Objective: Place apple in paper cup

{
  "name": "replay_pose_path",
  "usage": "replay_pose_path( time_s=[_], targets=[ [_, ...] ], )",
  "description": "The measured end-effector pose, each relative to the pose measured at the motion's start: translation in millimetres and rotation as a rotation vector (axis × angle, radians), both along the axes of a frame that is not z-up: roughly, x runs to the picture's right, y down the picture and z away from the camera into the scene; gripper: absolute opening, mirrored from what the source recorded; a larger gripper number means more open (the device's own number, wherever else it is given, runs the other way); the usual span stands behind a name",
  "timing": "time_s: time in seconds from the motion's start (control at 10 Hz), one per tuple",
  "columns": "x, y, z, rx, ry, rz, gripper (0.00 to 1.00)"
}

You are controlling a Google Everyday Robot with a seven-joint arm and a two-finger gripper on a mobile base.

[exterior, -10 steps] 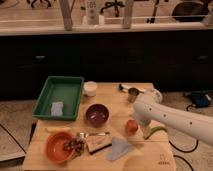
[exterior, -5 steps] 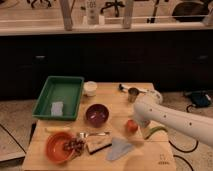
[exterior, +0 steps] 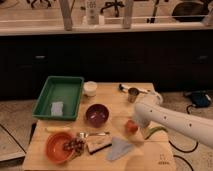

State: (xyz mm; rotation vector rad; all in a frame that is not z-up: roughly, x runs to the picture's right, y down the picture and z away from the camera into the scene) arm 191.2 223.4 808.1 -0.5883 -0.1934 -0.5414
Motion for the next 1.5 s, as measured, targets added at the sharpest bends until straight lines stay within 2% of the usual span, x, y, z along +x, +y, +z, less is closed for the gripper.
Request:
replay_pose_path(
  time_s=[1.5],
  targets=[
    [-0.7,4.7,8.7,0.002,-0.033,0.015,0.80]
  ],
)
